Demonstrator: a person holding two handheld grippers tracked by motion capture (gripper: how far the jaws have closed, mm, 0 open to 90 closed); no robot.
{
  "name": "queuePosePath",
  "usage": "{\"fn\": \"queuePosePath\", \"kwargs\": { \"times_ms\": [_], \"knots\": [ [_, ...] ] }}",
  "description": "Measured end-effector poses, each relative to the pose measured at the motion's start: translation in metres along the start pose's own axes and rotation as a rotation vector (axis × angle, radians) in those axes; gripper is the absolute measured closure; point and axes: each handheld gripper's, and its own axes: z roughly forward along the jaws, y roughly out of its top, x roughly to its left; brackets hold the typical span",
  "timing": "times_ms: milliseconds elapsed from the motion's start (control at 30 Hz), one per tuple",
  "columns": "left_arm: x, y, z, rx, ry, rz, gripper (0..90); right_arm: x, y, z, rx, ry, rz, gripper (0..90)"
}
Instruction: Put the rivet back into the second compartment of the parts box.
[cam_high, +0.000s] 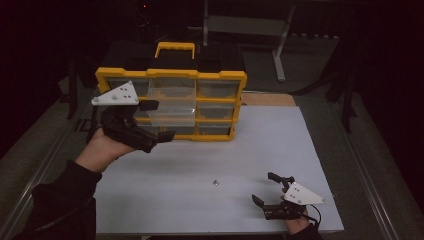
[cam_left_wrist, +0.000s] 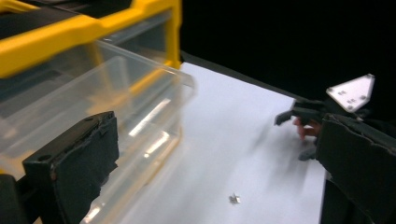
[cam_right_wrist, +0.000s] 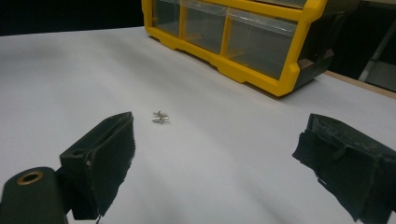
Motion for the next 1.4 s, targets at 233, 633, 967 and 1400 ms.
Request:
{"fn": "queuePosePath", "kwargs": {
  "times_ms": [233, 633, 967, 1400],
  "knots": [
    [-0.018, -0.011, 0.012, -0.008, -0.051, 0.020, 0.0, 0.000, 0.000, 0.000, -0.002, -0.002, 0.000, 9.5],
    [-0.037, -0.044, 0.057, 0.056, -0.142, 0.040, 0.0, -0.001, 0.000, -0.001, -0.010, -0.005, -0.005, 9.5],
    [-0.045, -0.073, 0.093, 0.060, -0.219, 0.030, 0.0, 0.000, 0.001, -0.001, -0.011, -0.015, -0.014, 9.5],
    [-0.052, -0.114, 0.143, 0.092, -0.238, 0.019, 7.1, 0.000, 0.000, -0.001, -0.006, -0.010, -0.021, 9.5]
  ]
}}
